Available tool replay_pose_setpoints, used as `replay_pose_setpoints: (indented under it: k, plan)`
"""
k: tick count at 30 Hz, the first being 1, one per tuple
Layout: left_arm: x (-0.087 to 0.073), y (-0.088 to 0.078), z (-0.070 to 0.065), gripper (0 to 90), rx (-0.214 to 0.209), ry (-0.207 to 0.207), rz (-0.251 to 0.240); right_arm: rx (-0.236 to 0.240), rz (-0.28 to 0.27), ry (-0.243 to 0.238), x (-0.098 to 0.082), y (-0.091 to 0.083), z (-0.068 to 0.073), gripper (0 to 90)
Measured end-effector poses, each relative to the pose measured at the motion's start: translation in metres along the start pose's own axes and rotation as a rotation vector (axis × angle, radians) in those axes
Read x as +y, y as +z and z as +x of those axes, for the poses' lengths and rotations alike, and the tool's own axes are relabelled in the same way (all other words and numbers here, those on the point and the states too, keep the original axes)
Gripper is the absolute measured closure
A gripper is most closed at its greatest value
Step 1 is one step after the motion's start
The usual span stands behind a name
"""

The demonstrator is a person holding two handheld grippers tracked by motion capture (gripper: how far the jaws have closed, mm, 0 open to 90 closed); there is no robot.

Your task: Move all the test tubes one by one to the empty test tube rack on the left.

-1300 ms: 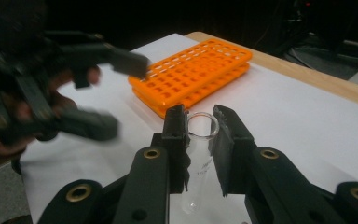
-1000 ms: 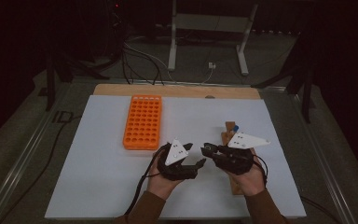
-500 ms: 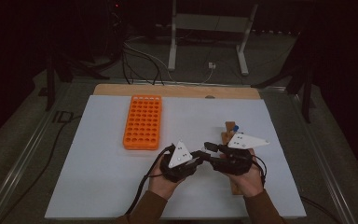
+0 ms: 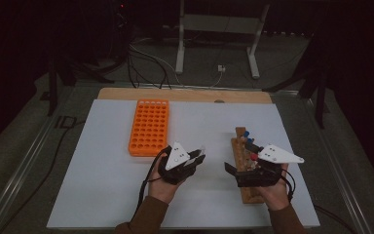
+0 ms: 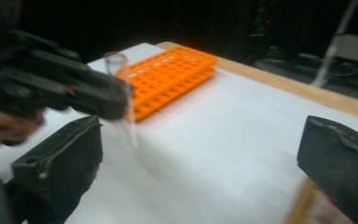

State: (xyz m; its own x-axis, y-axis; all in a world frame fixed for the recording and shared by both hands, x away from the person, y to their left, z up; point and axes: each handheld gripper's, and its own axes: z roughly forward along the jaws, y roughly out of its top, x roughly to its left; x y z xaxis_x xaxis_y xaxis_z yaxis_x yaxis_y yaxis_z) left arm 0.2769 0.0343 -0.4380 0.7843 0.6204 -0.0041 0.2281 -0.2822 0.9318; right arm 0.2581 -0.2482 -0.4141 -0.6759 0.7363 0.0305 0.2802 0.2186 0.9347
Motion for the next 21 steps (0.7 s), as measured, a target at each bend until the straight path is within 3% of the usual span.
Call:
replay_pose_setpoints:
  k: [4,7,21]
  plan:
    - [-0.001,-0.007,0.009,76.7,0.033,-0.014,-0.018,-0.052,-0.019,-0.02,-0.005,-0.01,-0.004,0.0]
    - [-0.002,-0.012,0.017,76.7,0.052,-0.025,-0.033,-0.08,-0.035,0.003,-0.009,-0.019,-0.011,0.0]
    - [-0.014,-0.021,0.062,76.6,0.201,-0.042,-0.035,-0.104,-0.086,0.061,-0.009,-0.033,-0.027,0.0]
